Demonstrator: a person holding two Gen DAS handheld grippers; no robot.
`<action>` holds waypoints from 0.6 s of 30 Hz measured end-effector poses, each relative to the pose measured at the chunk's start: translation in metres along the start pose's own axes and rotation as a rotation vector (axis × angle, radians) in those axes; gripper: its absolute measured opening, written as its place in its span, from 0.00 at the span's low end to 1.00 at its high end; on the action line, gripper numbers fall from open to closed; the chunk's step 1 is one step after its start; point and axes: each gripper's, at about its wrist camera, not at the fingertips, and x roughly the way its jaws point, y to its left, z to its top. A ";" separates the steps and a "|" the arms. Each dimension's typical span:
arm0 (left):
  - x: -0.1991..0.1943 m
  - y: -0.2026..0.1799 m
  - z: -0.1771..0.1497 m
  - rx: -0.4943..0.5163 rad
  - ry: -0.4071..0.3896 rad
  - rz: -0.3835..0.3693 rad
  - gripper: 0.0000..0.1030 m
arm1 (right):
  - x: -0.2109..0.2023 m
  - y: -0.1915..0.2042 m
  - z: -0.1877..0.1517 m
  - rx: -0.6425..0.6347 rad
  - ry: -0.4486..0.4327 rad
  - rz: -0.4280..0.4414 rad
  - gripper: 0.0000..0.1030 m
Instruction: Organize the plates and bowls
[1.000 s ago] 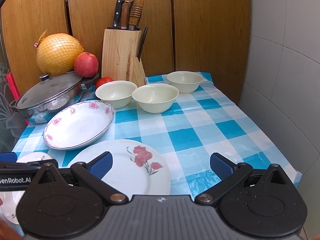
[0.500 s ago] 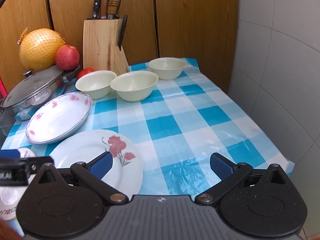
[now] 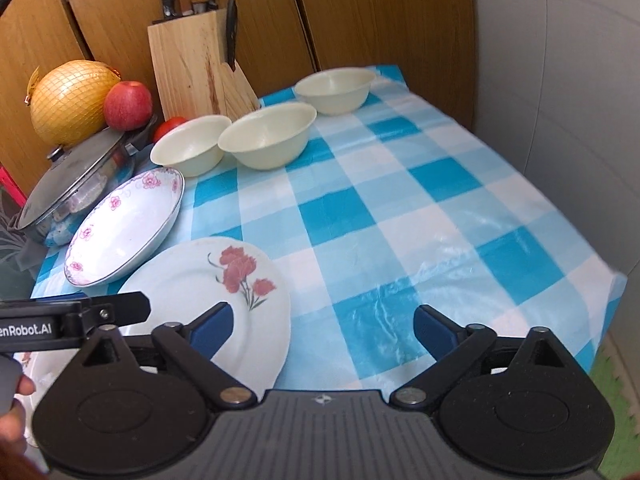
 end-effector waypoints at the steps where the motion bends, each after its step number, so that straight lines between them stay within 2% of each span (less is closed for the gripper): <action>1: 0.002 0.000 0.001 0.000 0.006 -0.002 0.98 | 0.001 -0.001 0.000 0.003 0.005 0.003 0.87; 7: 0.011 0.003 0.003 0.005 0.023 0.035 0.98 | 0.001 -0.004 0.001 0.027 0.021 0.019 0.86; 11: 0.018 0.005 0.004 0.002 0.051 0.032 0.98 | 0.004 -0.002 0.001 0.024 0.033 0.029 0.84; 14: 0.025 0.006 0.003 0.002 0.079 0.047 0.98 | 0.007 -0.003 0.000 0.037 0.058 0.045 0.78; 18: 0.030 0.010 0.002 -0.012 0.089 0.048 0.98 | 0.010 -0.004 0.000 0.056 0.076 0.063 0.75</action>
